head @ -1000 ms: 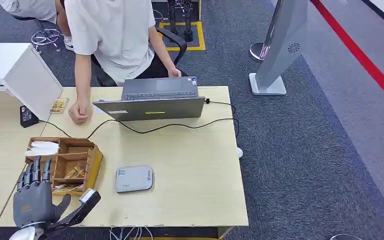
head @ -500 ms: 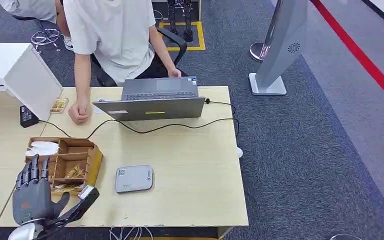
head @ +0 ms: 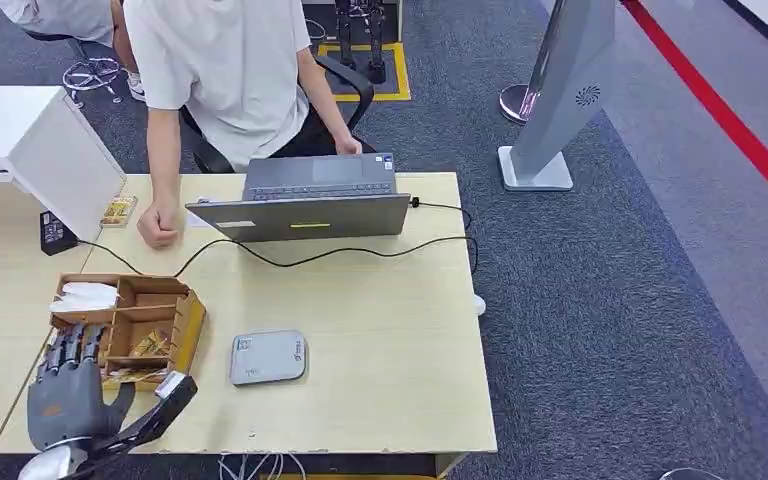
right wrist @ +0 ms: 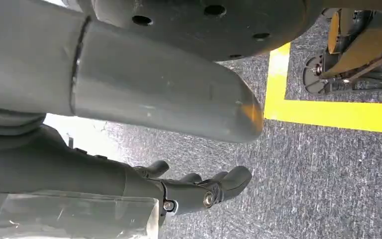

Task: Pass the card to the sensor for recognition and then transmit it.

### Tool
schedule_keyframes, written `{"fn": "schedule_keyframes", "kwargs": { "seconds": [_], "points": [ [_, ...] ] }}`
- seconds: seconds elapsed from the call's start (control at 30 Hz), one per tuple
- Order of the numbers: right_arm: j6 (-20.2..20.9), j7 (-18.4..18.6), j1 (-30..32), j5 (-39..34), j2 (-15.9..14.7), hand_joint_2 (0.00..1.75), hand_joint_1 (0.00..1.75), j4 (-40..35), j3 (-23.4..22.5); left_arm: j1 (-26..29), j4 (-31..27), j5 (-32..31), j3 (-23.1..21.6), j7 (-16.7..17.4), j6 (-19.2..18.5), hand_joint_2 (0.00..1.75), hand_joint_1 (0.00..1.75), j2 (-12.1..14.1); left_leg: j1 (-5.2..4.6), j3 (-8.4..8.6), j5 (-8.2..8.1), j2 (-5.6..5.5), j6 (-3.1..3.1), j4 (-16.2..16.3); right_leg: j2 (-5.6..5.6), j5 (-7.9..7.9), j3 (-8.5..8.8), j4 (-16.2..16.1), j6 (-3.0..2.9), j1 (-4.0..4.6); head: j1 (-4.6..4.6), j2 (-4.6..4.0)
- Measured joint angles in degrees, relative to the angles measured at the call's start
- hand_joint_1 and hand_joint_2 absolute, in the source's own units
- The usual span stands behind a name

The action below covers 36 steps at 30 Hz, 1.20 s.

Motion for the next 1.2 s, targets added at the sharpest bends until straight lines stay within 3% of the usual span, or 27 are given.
{"fn": "schedule_keyframes", "kwargs": {
  "seconds": [0.37,0.53,0.7,0.87,1.0,1.2],
  "points": [
    [0.5,-0.2,0.0,0.0,-0.2,0.0,0.0,0.0,0.1,-0.1,1.1,1.7,0.8,-0.8,-2.1,1.75,1.75,-0.4,0.0,0.0,0.0,0.0,0.0,0.0,0.0,0.0,0.0,0.0,0.0,0.0,0.0,0.0],
    [0.5,-0.2,0.0,0.0,-0.3,0.0,0.0,0.0,0.2,-0.7,1.1,3.0,1.0,-1.1,-4.7,1.75,1.75,-0.4,0.0,0.02,0.0,-0.01,0.0,0.0,-0.01,0.0,0.04,0.0,0.0,0.0,0.0,0.0],
    [0.4,-0.2,0.0,0.0,-0.3,0.0,0.0,0.0,0.2,-0.8,1.1,1.2,1.2,-1.2,-1.9,1.75,1.75,-0.5,0.0,0.04,0.0,0.0,0.0,0.0,0.0,0.0,0.05,0.0,0.0,0.0,0.0,0.0],
    [0.3,-0.2,0.0,-0.2,-0.3,0.0,0.0,0.0,0.2,-0.7,0.8,0.8,1.2,-1.2,-1.6,1.75,1.75,-0.7,0.0,0.04,0.0,0.0,0.0,0.0,0.0,0.0,0.04,0.0,0.0,0.0,0.0,0.0],
    [-0.1,-0.2,0.0,-0.3,-0.3,0.0,0.0,0.0,0.2,-0.1,-2.7,0.3,1.2,-1.7,-1.2,1.75,1.75,-0.7,0.0,0.03,0.0,0.0,0.0,0.0,0.0,0.0,0.03,0.0,0.0,0.0,0.0,0.0],
    [-0.5,-0.7,0.1,-1.2,-0.3,0.0,0.0,0.0,0.2,0.9,-14.6,0.2,-1.0,-2.2,-2.0,1.75,1.75,0.5,0.0,0.04,0.0,0.0,0.0,0.0,0.0,0.0,0.03,0.0,0.0,0.0,-0.02,0.0]
  ]
}}
